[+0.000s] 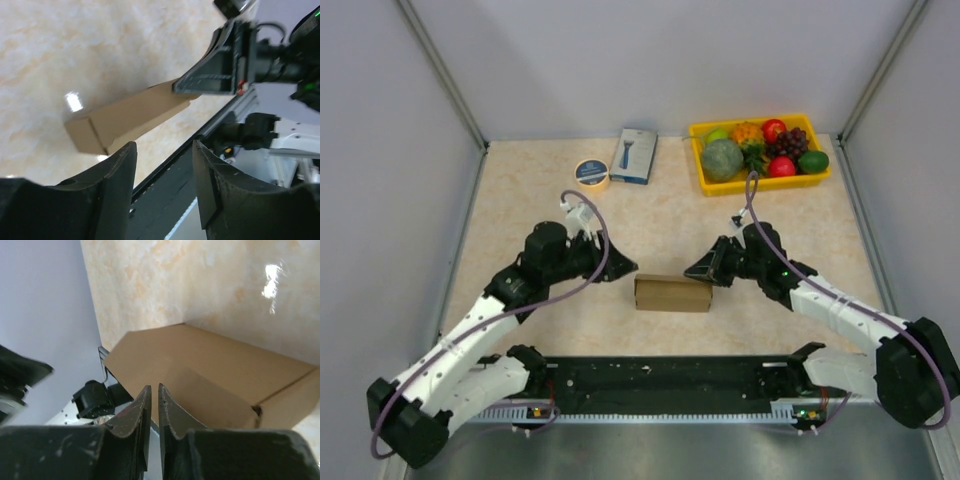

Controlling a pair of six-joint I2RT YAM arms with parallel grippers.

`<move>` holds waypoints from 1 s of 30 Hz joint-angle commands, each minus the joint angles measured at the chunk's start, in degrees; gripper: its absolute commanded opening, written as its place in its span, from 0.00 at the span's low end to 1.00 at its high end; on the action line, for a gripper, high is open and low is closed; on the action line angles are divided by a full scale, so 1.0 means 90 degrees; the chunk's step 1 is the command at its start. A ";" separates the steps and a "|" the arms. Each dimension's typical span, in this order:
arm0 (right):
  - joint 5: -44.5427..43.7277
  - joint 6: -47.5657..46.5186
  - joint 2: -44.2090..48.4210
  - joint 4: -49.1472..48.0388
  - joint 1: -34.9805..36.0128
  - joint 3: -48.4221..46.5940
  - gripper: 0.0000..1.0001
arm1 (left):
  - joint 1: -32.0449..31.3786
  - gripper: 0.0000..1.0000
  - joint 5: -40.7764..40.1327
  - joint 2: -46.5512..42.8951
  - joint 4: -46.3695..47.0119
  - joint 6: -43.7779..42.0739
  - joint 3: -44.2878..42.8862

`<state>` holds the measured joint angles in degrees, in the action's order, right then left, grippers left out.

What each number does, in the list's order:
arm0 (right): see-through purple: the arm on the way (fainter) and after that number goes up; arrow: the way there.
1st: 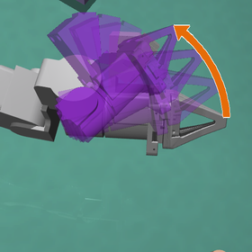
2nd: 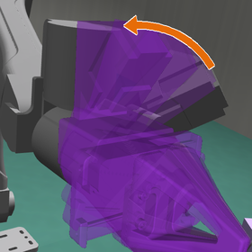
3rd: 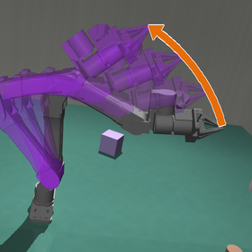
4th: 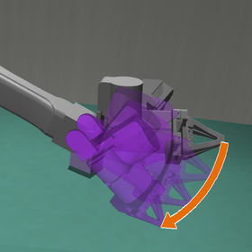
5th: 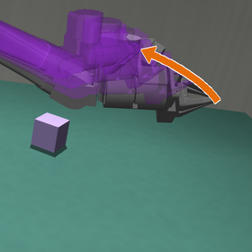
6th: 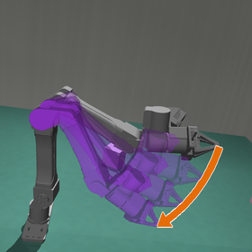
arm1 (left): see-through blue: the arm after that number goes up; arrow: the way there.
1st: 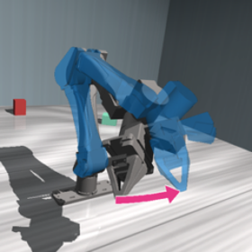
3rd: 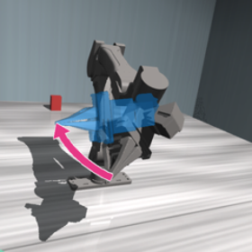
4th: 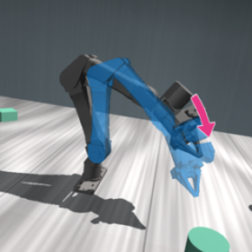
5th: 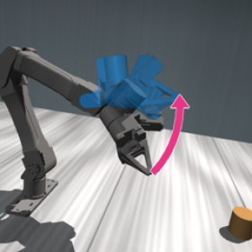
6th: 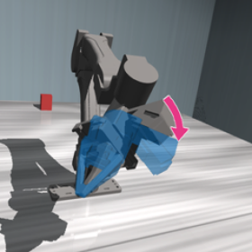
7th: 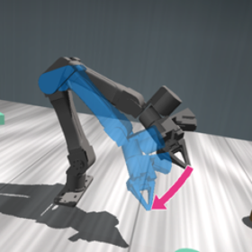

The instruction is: Fold the paper box

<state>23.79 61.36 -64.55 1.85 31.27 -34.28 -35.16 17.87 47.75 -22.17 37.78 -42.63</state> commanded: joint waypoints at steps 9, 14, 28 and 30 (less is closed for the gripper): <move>0.0363 -0.0178 0.0806 -0.1295 -0.0202 0.1230 0.10 | 0.0391 0.38 0.2634 0.2771 0.4816 0.2091 0.0633; 0.0423 -0.0304 0.0386 -0.1758 -0.0212 0.1524 0.10 | 0.0391 0.33 0.2254 0.2849 0.4983 0.1847 0.1580; 0.0452 -0.1418 0.1529 0.0226 -0.0534 0.0487 0.12 | 0.0400 0.32 0.1921 0.2937 0.4544 0.1281 0.1846; 0.0830 -0.1253 0.1431 -0.0812 -0.0660 0.1218 0.11 | 0.0400 0.31 0.1911 0.2937 0.4515 0.1281 0.1856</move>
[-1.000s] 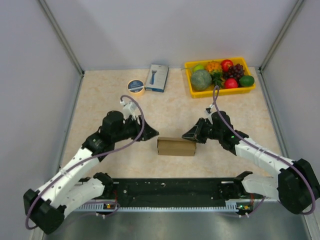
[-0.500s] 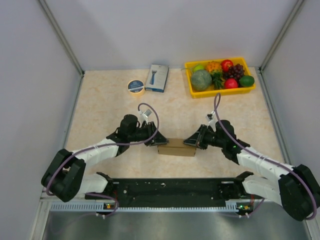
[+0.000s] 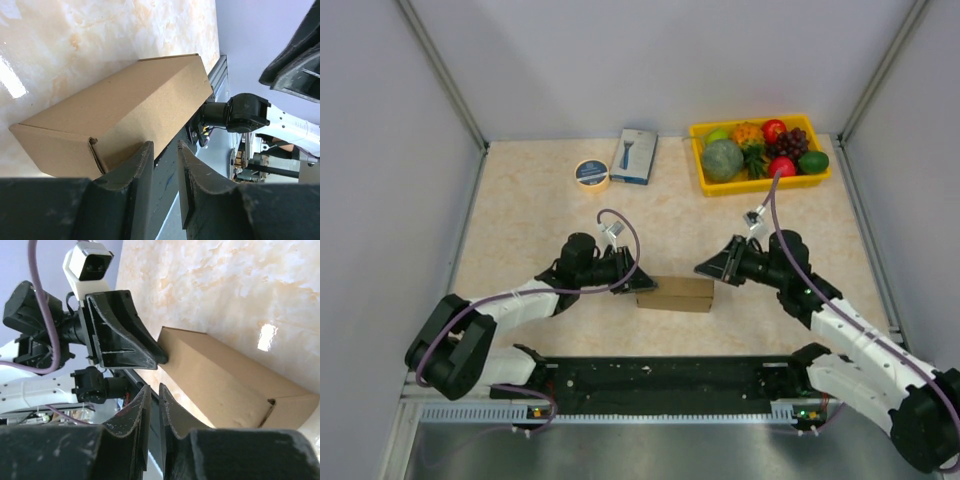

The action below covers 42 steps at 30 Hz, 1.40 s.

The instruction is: Fold the paper box

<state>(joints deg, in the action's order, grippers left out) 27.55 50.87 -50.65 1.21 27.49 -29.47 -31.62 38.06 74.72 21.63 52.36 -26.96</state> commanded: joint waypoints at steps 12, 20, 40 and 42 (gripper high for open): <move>0.0814 -0.0672 0.0677 -0.0213 -0.0768 0.0844 0.11 | 0.0007 0.35 -0.0245 -0.0059 -0.0585 -0.0407 -0.0012; 0.1499 -0.0437 0.0111 -0.1277 -0.0896 0.1556 0.10 | 0.0231 0.52 -0.0001 -0.0840 -0.1562 -0.0661 -0.0881; 0.0229 -0.2439 -0.0064 0.3380 -0.0886 -0.1108 0.73 | 0.0251 0.71 -0.1630 -0.2247 -0.4316 -0.2155 -0.1340; 0.0619 -0.2673 -0.0571 0.3430 -0.0876 -0.1188 0.78 | 0.0339 0.81 -0.1594 -0.1938 -0.4599 -0.2291 -0.1621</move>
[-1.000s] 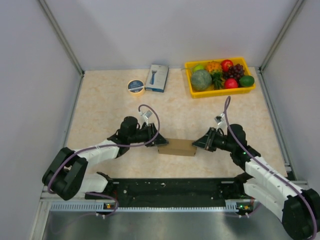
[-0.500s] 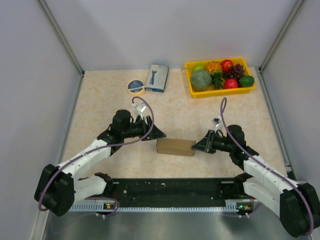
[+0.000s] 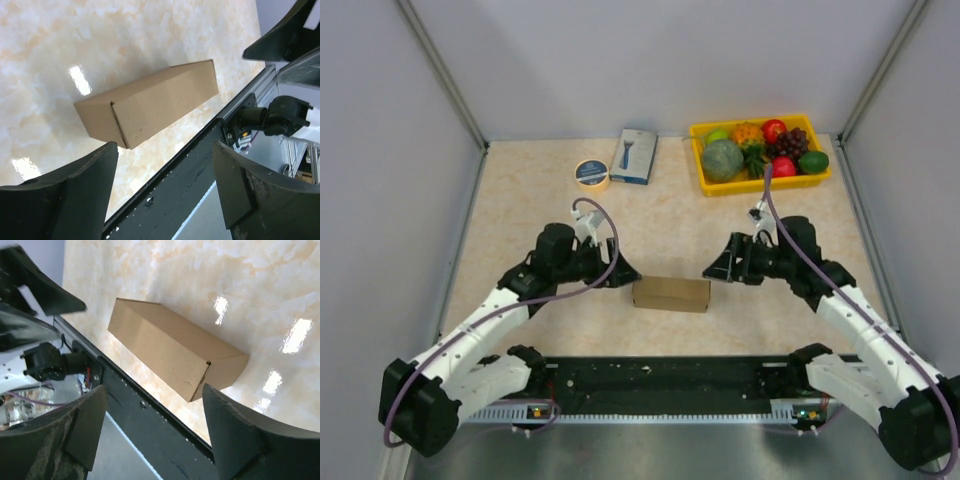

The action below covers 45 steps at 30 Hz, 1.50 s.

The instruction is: Fold the paper box

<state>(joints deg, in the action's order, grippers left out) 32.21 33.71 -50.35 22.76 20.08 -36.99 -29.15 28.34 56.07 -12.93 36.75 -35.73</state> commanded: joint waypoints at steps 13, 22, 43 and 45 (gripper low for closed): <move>0.0465 -0.1070 -0.1993 0.0353 0.0366 -0.0597 0.64 | -0.0168 0.66 0.0709 0.2216 -0.0430 -0.0724 -0.1060; -0.1613 -0.0748 -0.0434 -0.0926 0.1487 0.0807 0.32 | -0.1847 0.43 -0.2298 0.0813 0.0553 -0.0325 0.0197; -0.2174 0.0600 -0.0547 -0.1535 0.1053 0.1475 0.56 | -0.2797 0.71 -0.2719 -0.0819 0.0552 0.0341 0.1510; -0.1957 0.0474 -0.0510 -0.1115 0.1041 0.1328 0.58 | -0.2797 0.83 -0.2738 -0.1210 0.0023 -0.0059 0.1051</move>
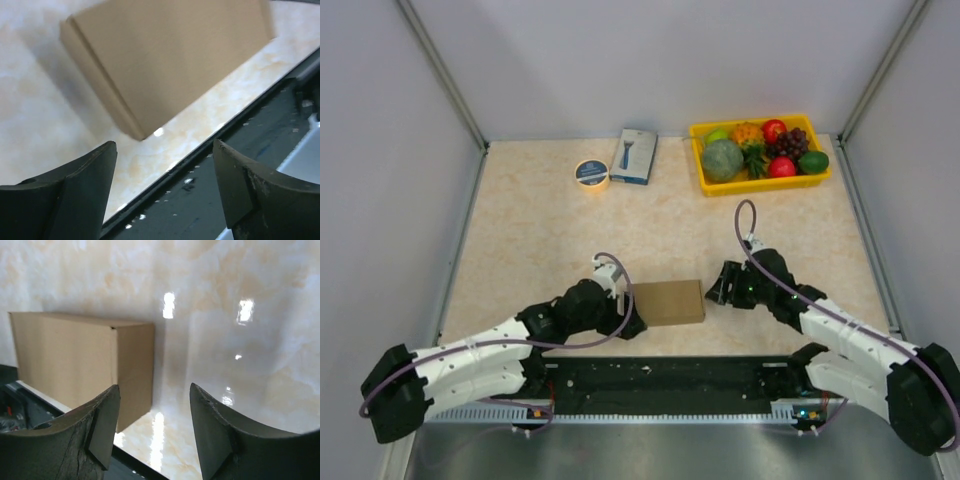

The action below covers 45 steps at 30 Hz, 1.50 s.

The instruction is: Fold the paper box

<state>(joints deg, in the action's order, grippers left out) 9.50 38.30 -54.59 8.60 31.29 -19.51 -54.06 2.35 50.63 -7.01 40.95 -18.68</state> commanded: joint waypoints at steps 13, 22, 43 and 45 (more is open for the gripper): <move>-0.1422 0.0509 0.3315 0.3097 -0.0888 -0.2500 0.63 | -0.2068 0.96 -0.1735 0.2907 -0.3275 -0.4743 -0.4936; -0.2363 -0.0193 0.4356 0.3780 -0.0888 -0.3467 0.61 | -0.2294 0.79 -0.2271 0.5046 -0.2932 -0.5362 -0.5766; -0.1505 -0.0399 0.3878 0.3088 -0.0869 -0.3048 0.62 | 0.0516 0.55 -0.3552 0.6396 -0.4563 -0.2833 -0.6050; -0.1456 -0.0399 0.3829 0.2951 -0.0869 -0.2970 0.62 | 0.1373 0.62 -0.3232 0.6386 -0.4554 -0.2860 -0.6030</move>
<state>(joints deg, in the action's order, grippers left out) -5.82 35.55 -18.76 39.99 23.83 -47.00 -53.69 -30.41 106.76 -42.22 11.31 -74.41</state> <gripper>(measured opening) 0.617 0.564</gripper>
